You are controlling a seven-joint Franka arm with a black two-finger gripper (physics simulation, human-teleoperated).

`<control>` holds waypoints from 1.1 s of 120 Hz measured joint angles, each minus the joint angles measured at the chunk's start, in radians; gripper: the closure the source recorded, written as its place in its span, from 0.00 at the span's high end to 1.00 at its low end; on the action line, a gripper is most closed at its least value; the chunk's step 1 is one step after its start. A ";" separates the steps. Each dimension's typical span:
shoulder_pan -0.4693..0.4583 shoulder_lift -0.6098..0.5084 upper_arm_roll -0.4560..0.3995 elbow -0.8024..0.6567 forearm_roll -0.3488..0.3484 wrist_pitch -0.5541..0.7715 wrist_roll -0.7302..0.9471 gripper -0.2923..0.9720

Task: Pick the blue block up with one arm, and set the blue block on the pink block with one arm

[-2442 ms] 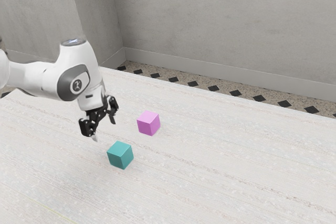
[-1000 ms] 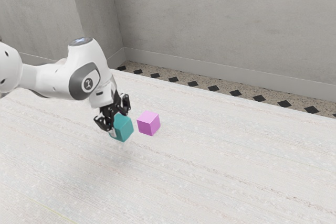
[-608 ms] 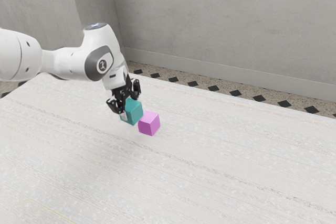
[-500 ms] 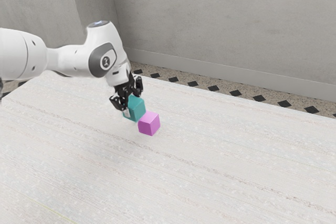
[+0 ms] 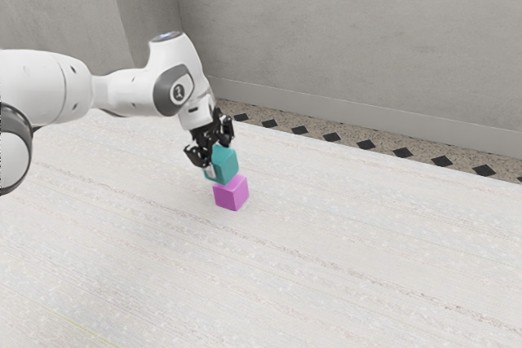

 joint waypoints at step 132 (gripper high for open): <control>-0.018 -0.433 0.006 0.146 0.126 -0.569 -0.237 0.76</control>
